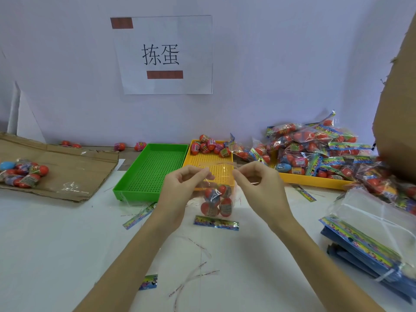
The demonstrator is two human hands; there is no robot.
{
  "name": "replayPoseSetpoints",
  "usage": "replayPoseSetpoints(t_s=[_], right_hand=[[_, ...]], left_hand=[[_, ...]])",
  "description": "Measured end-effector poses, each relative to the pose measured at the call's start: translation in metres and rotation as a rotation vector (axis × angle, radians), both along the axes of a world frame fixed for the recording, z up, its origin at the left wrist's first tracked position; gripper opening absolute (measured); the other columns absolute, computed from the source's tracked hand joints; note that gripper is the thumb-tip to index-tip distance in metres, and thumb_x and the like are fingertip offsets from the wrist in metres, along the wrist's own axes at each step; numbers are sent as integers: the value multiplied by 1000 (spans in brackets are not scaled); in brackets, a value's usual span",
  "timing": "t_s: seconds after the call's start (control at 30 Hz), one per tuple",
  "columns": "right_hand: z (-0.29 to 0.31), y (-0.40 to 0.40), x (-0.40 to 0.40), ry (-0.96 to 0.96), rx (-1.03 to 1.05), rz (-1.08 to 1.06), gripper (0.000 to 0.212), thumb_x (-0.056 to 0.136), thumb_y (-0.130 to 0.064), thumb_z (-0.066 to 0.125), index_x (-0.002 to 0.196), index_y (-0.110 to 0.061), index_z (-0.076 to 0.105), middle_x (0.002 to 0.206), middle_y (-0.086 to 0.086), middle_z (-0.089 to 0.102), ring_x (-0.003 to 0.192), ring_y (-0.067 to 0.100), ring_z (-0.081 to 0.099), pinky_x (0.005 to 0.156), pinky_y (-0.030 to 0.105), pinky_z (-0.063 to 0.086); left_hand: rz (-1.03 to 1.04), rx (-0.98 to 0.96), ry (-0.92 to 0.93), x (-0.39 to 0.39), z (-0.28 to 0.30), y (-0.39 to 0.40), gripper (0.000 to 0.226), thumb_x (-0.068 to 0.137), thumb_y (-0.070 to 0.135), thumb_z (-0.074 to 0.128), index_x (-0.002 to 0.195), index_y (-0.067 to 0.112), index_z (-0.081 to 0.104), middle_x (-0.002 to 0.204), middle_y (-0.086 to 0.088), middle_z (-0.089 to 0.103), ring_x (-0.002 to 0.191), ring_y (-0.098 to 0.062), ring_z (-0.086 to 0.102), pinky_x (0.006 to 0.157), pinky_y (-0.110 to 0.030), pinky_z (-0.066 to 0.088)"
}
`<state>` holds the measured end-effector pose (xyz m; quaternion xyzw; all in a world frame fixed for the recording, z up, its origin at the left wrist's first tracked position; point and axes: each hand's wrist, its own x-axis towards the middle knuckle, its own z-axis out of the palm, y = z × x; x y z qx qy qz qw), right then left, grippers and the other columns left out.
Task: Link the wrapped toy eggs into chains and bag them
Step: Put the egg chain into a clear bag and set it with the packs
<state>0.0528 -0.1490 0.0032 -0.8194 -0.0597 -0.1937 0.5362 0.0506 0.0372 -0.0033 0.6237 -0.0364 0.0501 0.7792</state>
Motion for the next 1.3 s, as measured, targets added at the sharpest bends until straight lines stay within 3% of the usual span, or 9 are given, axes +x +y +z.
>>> replayPoseSetpoints(t_s=[0.1, 0.2, 0.27, 0.33, 0.43, 0.73, 0.97, 1.1, 1.3], right_hand=[[6, -8, 4, 192, 234, 47, 11, 96, -16, 69, 85, -17, 71, 84, 0, 72, 81, 13, 69, 65, 21, 54], [4, -5, 4, 263, 251, 41, 9, 96, -14, 66, 88, -16, 69, 87, 2, 72, 85, 17, 69, 68, 25, 56], [4, -2, 0, 145, 174, -13, 12, 95, -19, 72, 97, -21, 61, 91, -3, 69, 86, 10, 68, 71, 21, 56], [4, 1, -5, -140, -23, -109, 27, 92, -17, 77, 101, -23, 53, 95, -6, 63, 84, 8, 62, 70, 15, 52], [4, 6, -10, -509, -290, -93, 13, 91, -12, 76, 102, -14, 68, 101, 0, 63, 92, 16, 59, 79, 25, 53], [5, 6, -13, -556, -431, -7, 26, 92, -28, 66, 108, -12, 80, 105, 6, 77, 98, 25, 70, 86, 39, 59], [9, 1, -10, -567, -519, 72, 19, 91, -16, 70, 102, -6, 81, 99, 9, 77, 92, 28, 70, 78, 39, 61], [13, -9, -7, -535, -517, 182, 20, 91, -15, 67, 104, -8, 81, 97, 7, 77, 90, 23, 70, 77, 31, 61], [12, -11, -5, -499, -510, 229, 17, 92, -13, 71, 106, -10, 80, 99, 3, 76, 88, 9, 65, 78, 5, 47]], left_hand=[[-14, -80, 46, 1, 1, 2, 11, 93, 16, 74, 82, 13, 76, 93, -13, 79, 78, -23, 77, 63, -27, 60], [-3, -22, 28, 1, -1, 2, 9, 93, 17, 75, 90, 9, 78, 95, -13, 80, 79, -23, 78, 65, -26, 60], [7, 22, 4, -1, -1, 0, 14, 94, 16, 74, 97, 3, 78, 95, -15, 80, 81, -27, 79, 67, -25, 60], [6, 42, -18, -1, -1, -1, 15, 95, 15, 74, 99, 1, 78, 95, -16, 80, 84, -31, 80, 70, -26, 61], [-2, 94, -85, -3, 0, -3, 14, 96, 15, 72, 101, 3, 79, 94, -15, 80, 85, -32, 79, 77, -30, 63], [-90, 305, -316, -10, 2, -9, 20, 104, 1, 57, 106, 0, 76, 93, -10, 79, 86, -25, 78, 81, -27, 61], [56, 666, -549, -11, -1, -9, 19, 101, 3, 63, 102, 10, 81, 88, 7, 80, 85, -10, 76, 82, -29, 61], [74, 718, -606, -10, 0, -7, 21, 100, 13, 61, 98, 10, 82, 85, 10, 78, 81, -9, 74, 78, -27, 59], [98, 766, -674, -11, 2, -6, 20, 97, 14, 62, 94, 14, 82, 83, 14, 77, 80, -4, 73, 77, -18, 57]])
